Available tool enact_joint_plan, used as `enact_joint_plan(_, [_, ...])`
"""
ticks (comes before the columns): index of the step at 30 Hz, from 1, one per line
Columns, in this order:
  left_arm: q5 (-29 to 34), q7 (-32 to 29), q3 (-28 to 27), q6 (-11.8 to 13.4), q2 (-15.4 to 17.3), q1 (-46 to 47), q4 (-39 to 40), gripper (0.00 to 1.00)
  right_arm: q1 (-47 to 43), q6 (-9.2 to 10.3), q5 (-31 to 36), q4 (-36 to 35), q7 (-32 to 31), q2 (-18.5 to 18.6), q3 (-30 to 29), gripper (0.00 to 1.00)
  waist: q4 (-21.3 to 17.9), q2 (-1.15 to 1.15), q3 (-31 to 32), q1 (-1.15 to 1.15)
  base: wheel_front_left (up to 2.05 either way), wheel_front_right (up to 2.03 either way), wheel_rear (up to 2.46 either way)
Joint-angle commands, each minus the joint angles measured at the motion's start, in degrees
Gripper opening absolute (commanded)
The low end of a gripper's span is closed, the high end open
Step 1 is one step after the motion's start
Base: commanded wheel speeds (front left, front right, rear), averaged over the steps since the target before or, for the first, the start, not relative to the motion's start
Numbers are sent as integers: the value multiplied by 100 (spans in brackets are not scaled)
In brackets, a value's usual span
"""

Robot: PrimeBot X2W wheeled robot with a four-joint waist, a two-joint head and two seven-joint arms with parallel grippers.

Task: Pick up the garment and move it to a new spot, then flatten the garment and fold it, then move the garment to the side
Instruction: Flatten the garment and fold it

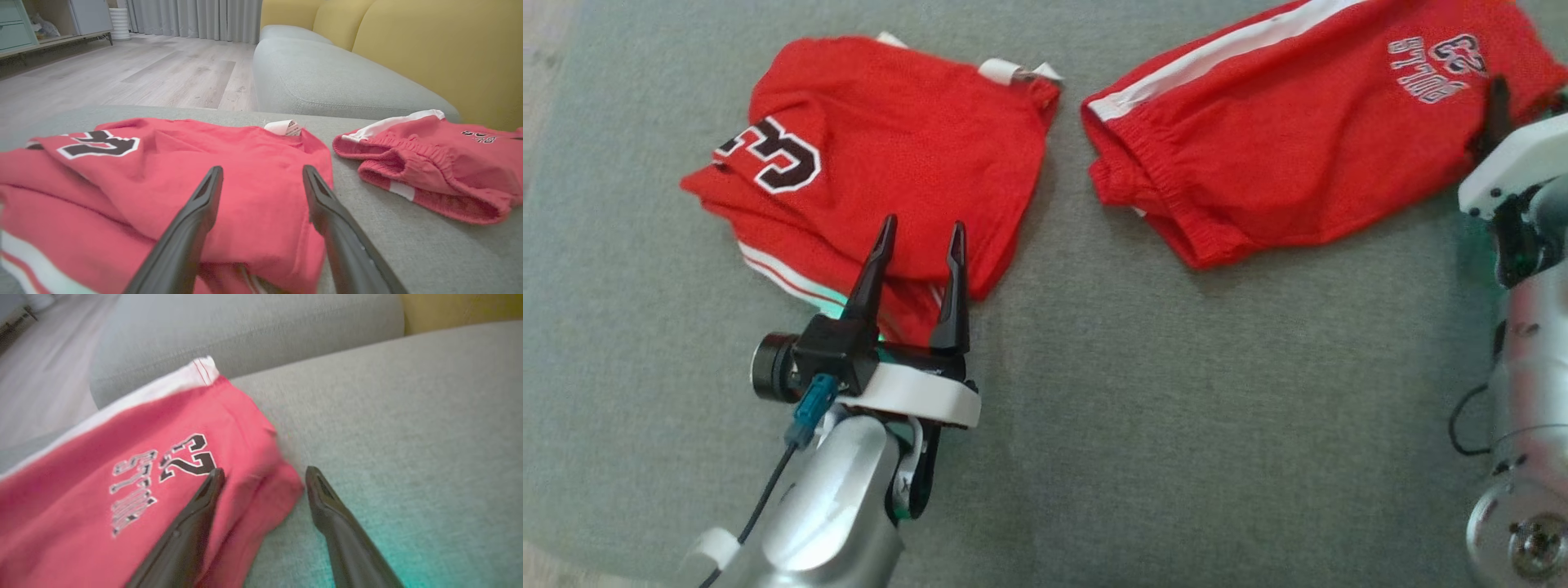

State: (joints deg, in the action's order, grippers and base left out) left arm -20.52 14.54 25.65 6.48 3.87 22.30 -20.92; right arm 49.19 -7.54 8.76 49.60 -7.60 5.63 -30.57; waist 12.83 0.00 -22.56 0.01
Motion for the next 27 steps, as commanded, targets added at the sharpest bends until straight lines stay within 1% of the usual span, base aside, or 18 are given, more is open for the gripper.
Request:
enact_joint_plan(1, [62, 46, -229, -32, 29, 173, 132, 100, 209, 5, 135, -72, -16, 21, 28, 100, 90, 0, -85, -1, 0, 0, 0])
enact_joint_plan(5, [123, 46, -295, -69, -17, 205, 118, 100, 368, 5, 590, 383, -152, 24, -168, 100, 118, 0, -118, -1, 0, 0, 0])
enact_joint_plan(6, [134, 46, -316, -73, -25, 210, 113, 100, 415, 5, 619, 500, -167, 0, -160, 0, 109, 0, -117, -1, 0, 0, 0])
enact_joint_plan(10, [193, 46, -427, -69, -46, 190, 102, 100, 589, 5, 615, 800, 64, -29, 54, 0, -28, 0, -65, -1, 0, 0, 0])
enact_joint_plan(15, [256, 46, -568, -104, -60, 147, 88, 100, 622, 5, 367, 993, 469, 215, 410, 0, -309, 0, 101, -1, 0, 0, 0])
enact_joint_plan(19, [313, 46, -648, -137, -67, 71, 65, 100, 423, 5, -128, 1055, 702, 486, 674, 0, -562, 0, 286, -1, 0, 0, 0])
enact_joint_plan(23, [359, 46, -707, -146, -74, -20, 39, 100, 63, 5, -674, 907, 823, 757, 844, 0, -769, 0, 466, -1, 0, 0, 0])
enact_joint_plan(26, [387, 46, -726, -157, -79, -70, 16, 100, -238, 5, -1019, 731, 873, 1017, 909, 0, -857, 0, 560, -1, 0, 0, 0])
enact_joint_plan(27, [387, 46, -726, -157, -79, -70, 16, 100, -238, 5, -1019, 731, 873, 1017, 909, 0, -857, 0, 560, -1, 0, 0, 0])
